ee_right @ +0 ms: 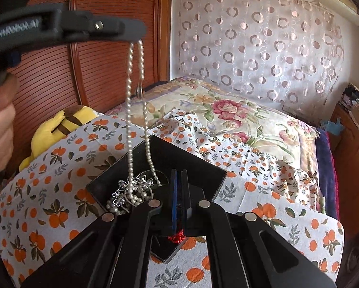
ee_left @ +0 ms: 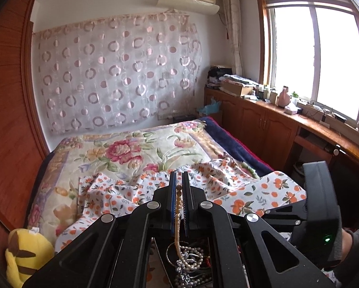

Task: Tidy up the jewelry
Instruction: 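Lower the pearl necklace into the black box and open the left gripper, then move both grippers back toward the gold ring and flower earring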

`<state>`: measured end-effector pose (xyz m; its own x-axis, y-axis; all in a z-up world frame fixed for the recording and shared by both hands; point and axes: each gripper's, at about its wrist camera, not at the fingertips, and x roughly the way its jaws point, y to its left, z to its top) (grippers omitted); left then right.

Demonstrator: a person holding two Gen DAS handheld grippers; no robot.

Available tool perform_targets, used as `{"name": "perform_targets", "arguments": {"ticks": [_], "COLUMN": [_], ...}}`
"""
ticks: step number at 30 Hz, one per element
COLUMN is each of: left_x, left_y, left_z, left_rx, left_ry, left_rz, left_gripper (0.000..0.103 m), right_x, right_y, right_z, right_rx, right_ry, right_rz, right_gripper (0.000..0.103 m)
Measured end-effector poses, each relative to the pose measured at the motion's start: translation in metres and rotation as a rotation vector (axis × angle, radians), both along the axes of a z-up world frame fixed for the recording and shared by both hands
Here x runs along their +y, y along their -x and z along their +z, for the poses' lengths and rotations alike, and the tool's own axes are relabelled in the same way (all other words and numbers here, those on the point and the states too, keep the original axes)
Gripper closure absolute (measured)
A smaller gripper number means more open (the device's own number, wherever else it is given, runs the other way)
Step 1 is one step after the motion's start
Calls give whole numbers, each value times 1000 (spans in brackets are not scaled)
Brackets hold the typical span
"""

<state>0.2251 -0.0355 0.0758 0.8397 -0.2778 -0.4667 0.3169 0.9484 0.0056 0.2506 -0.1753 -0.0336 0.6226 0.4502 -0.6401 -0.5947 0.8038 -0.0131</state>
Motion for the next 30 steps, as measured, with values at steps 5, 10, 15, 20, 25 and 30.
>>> {"name": "perform_targets", "arguments": {"ticks": [5,10,15,20,25,30], "left_x": [-4,0,5,10,12,15], "left_y": [2,18,38,56,65,75], "left_z": [-4,-13,-31,-56,-82,-100], "left_rx": [13,23,56,102,162,203], "left_ry": [-5,-9,-26,-38,-69,-70], "left_rz": [-11,-20,-20,-2,9,13], "left_gripper": [99,98,94,88,88,87], "right_x": [-6,-14,-18,-23,-26,-26], "right_y": [8,25,44,61,75,84], "right_z": [2,3,3,2,-6,-16], "right_rx": [-6,-11,-13,-7,11,36], "right_ry": [1,-7,-15,-34,-40,-36], "right_rz": [-10,-14,-12,-18,-20,-23], "right_gripper": [99,99,99,99,99,99]}}
